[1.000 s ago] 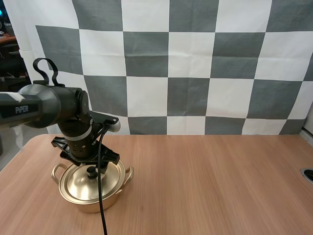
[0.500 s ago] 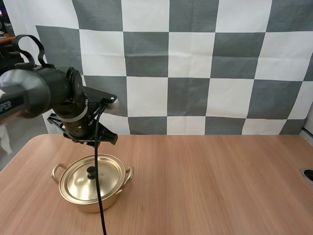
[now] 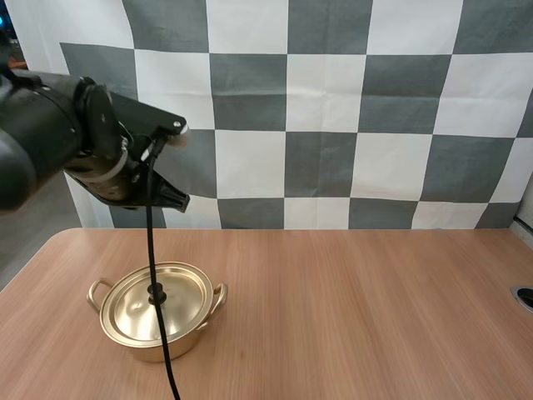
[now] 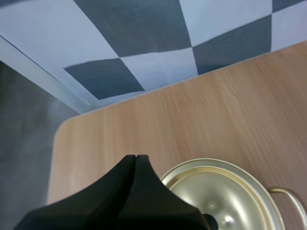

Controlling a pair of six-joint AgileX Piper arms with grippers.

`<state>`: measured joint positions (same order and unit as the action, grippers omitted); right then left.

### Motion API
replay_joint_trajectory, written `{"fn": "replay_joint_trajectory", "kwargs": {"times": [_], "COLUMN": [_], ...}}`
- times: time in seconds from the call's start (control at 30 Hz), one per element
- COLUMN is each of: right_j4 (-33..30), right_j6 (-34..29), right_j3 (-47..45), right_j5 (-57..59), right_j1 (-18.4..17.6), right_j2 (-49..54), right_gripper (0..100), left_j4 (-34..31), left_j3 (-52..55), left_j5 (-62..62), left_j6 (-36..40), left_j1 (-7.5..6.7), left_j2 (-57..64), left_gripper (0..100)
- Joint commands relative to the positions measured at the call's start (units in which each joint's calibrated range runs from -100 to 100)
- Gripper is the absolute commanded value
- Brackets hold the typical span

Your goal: Open the pot, put the car inside, and close it

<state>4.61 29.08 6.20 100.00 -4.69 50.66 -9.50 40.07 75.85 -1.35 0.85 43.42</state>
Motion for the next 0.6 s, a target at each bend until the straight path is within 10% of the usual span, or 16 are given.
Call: {"fn": "replay_joint_trajectory", "kwargs": {"times": [0.0, 0.07, 0.1, 0.57], "right_j4": [-3.3, -5.9, -7.9, -12.3], "right_j6": [0.0, -0.6, -2.0, -7.8], "right_j3": [0.0, 0.0, 0.0, -8.5], "right_j5": [0.0, 0.0, 0.0, 0.0], "right_j1": [0.1, 0.1, 0.1, 0.1], "right_j2": [0.0, 0.0, 0.0, 7.0], "right_gripper": [79, 13, 0, 0], "left_j4": [-2.0, -2.3, -2.3, -0.5], "left_j3": [-0.5, -0.7, -0.9, 1.0], "left_j5": [-0.3, -0.8, -1.0, -7.0], "left_j6": [0.1, 0.1, 0.1, 15.8], "left_j1": [0.00, 0.00, 0.00, 0.00], "left_j2": [2.4, 3.8, 4.6, 14.5], "left_gripper": [0, 0, 0, 0]}}
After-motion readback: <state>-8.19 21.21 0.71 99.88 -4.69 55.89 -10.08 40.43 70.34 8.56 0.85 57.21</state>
